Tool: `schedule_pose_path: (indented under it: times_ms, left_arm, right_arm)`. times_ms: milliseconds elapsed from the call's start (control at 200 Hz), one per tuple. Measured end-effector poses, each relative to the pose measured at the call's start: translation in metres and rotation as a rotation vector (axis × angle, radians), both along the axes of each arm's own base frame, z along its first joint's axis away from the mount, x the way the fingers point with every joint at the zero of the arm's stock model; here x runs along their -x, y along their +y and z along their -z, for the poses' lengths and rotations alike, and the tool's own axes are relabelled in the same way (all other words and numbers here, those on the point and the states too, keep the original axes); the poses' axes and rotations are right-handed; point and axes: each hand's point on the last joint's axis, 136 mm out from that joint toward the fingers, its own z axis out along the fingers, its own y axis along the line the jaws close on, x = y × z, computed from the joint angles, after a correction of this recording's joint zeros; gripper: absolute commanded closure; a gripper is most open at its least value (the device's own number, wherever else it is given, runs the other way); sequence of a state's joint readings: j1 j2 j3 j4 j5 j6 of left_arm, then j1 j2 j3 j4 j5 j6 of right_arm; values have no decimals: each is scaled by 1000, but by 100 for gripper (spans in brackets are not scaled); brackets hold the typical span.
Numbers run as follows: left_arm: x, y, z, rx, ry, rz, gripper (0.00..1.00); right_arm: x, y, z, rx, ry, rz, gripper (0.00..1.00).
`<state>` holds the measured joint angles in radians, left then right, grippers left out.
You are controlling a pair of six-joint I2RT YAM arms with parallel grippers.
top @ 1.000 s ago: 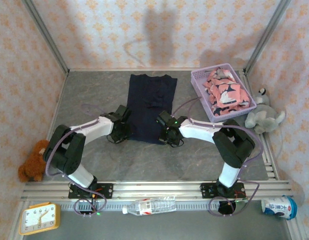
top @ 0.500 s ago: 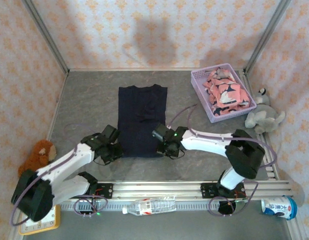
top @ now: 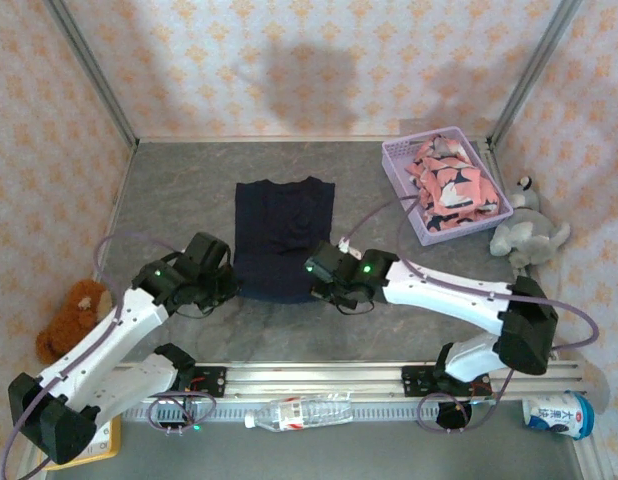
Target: Fold and stack the mixed laundry pile
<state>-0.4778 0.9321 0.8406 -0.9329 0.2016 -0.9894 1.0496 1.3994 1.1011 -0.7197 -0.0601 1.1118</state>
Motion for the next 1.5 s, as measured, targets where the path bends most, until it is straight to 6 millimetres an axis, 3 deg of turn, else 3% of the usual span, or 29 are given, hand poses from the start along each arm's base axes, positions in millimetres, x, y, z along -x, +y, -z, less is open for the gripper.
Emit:
schedule_pose_path:
  times_ms: [205,405,570,711,846,891,936,951,976,1011,1051,1161,1206,1271,1396,1501]
  left_arm:
    - [-36,-7,-34,-14,-55,1,100]
    - [-67,-3,-46,-29,-64,-26,100]
    - [-93,3,-53,-25,-72,-59,100]
    - [-120,6,-60,-24,-84,-85,100]
    - [-158,13,-55,-42,-67,-120,100]
    - [-171,18,-48,-50,-52,-139,100]
    - [-186,23,-40,-56,-38,-161,92]
    - [-191,25,-37,-58,-33,-167,81]
    - [-200,29,-31,-60,-21,-180,53]
    - [-213,34,-23,-63,-4,-195,34]
    - [-232,42,-13,-67,19,-213,29]
    - [-295,59,5,-74,25,-229,27]
    - [-310,63,10,-72,20,-225,27]
    - [-316,63,16,-71,25,-207,28]
    - [-308,53,8,-53,24,-165,28]
    - [-285,42,-4,-34,18,-124,31]
  right_arm:
    - [-38,-20,-32,-53,-100,117,100]
    - [-79,-21,-64,-85,-182,157,100]
    - [-119,-19,-74,-101,-201,175,100]
    - [-163,-13,-78,-113,-196,178,100]
    - [-223,2,-73,-125,-186,165,100]
    - [-246,9,-68,-132,-182,153,92]
    - [-270,15,-60,-138,-178,148,69]
    - [-277,17,-58,-142,-178,146,64]
    - [-290,19,-54,-144,-180,143,55]
    - [-308,23,-47,-153,-183,140,34]
    - [-328,26,-39,-168,-185,139,20]
    - [-368,21,-22,-190,-194,139,18]
    - [-375,15,-19,-188,-196,138,18]
    - [-378,6,-20,-179,-196,129,19]
    - [-375,1,-33,-164,-224,87,22]
    - [-358,0,-33,-130,-206,40,25]
